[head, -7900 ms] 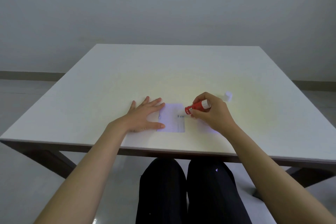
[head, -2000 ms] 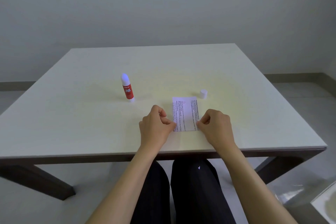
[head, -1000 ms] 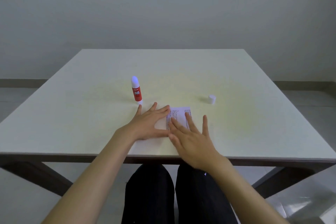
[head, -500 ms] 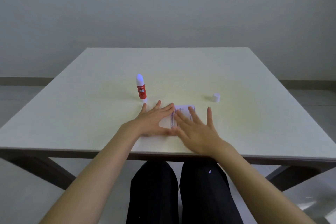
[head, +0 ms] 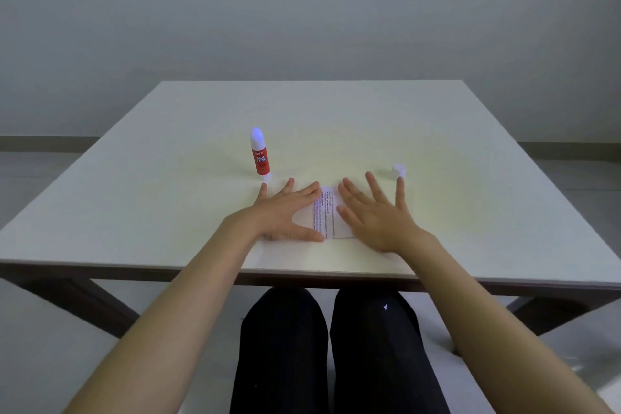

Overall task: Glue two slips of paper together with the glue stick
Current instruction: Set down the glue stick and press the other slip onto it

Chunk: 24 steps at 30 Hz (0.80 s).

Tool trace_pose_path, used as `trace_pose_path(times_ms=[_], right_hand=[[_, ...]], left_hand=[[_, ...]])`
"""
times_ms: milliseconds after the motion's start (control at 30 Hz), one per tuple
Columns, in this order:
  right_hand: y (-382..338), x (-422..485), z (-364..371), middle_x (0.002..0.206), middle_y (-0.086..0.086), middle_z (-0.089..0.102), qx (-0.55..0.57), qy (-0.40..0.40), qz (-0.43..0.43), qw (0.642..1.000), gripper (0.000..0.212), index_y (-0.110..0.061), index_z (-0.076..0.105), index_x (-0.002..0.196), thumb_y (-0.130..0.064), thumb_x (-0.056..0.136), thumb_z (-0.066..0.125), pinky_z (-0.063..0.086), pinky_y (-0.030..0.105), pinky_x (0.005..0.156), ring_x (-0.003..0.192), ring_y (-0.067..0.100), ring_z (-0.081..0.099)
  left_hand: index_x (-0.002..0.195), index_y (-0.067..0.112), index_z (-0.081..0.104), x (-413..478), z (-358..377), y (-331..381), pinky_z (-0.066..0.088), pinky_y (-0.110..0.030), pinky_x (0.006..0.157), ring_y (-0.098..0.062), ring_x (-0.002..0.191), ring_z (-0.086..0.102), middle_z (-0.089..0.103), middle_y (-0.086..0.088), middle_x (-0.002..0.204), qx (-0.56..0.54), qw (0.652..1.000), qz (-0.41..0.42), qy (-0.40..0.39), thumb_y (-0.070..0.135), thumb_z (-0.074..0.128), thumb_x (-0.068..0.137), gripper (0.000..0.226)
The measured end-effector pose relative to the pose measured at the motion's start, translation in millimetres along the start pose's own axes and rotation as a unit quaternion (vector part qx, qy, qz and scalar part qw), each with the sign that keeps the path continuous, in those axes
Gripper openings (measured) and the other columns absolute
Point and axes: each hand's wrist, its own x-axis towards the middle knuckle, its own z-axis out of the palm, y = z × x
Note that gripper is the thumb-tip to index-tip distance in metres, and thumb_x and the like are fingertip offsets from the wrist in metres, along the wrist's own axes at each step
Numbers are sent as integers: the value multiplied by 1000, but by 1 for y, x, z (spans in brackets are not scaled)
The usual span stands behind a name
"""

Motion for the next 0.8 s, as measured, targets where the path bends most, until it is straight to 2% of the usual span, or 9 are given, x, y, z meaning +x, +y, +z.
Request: trace_pose_path(times_ms=[67, 233, 300, 433, 500, 567, 667, 800], right_hand=[[-3, 3, -1, 160, -11, -12, 5, 2, 5, 1000, 58, -24, -7, 151, -46, 99, 7, -20, 56, 111, 146, 20, -22], [-16, -42, 29, 159, -17, -13, 24, 44, -117, 992, 66, -29, -7, 150, -55, 89, -1, -31, 50, 104, 142, 13, -29], [-6, -39, 26, 158, -21, -13, 15, 33, -98, 995, 63, -32, -8, 150, -53, 92, 2, -30, 50, 105, 143, 13, -28], [8, -11, 0, 160, -13, -13, -3, -7, -1, 1000, 57, -26, -10, 150, -43, 99, 8, -20, 56, 111, 145, 20, -24], [0, -14, 0, 160, -10, -15, -12, -3, -12, 1000, 60, -22, -10, 150, -46, 98, 8, -21, 56, 111, 144, 21, -26], [-12, -35, 14, 160, -8, -16, -15, 21, -62, 998, 65, -21, -10, 150, -51, 95, 5, -25, 54, 109, 142, 19, -30], [-19, -60, 30, 159, -14, -16, 7, 33, -119, 992, 74, -26, -11, 150, -60, 84, -5, -31, 48, 105, 138, 12, -35], [2, -28, 9, 159, -13, -17, 9, -18, -26, 999, 61, -26, -11, 150, -50, 96, 6, -23, 52, 111, 143, 17, -27]], left_hand=[[150, 33, -1, 1, -1, 0, -17, -55, 114, -14, 146, -19, -10, 24, 157, 3, 1000, -3, -2, 62, 55, 79, 95], [150, 35, -1, 1, -1, -1, -16, -54, 114, -13, 146, -17, -9, 26, 156, 2, 1000, -5, 1, 65, 55, 77, 97], [150, 35, -1, 1, -2, -1, -15, -53, 113, -14, 146, -16, -9, 26, 156, 8, 1000, -7, -1, 65, 55, 77, 96], [149, 35, -2, 0, -3, 1, -15, -54, 114, -15, 146, -17, -10, 25, 156, 16, 1000, -13, -5, 64, 55, 78, 95], [149, 35, -2, 0, -4, 2, -15, -55, 114, -15, 146, -17, -10, 25, 156, 15, 1000, -15, -6, 64, 55, 78, 95], [150, 35, -1, -1, -3, 2, -15, -54, 114, -15, 147, -16, -9, 26, 156, 9, 1000, -15, -3, 64, 55, 78, 96], [150, 35, 0, 0, -2, 1, -15, -54, 114, -14, 146, -16, -8, 27, 156, 0, 1000, -13, 0, 64, 56, 77, 96], [150, 34, 1, -1, -3, 3, -15, -53, 114, -15, 147, -15, -8, 26, 157, 6, 1000, -12, 4, 61, 56, 79, 94]])
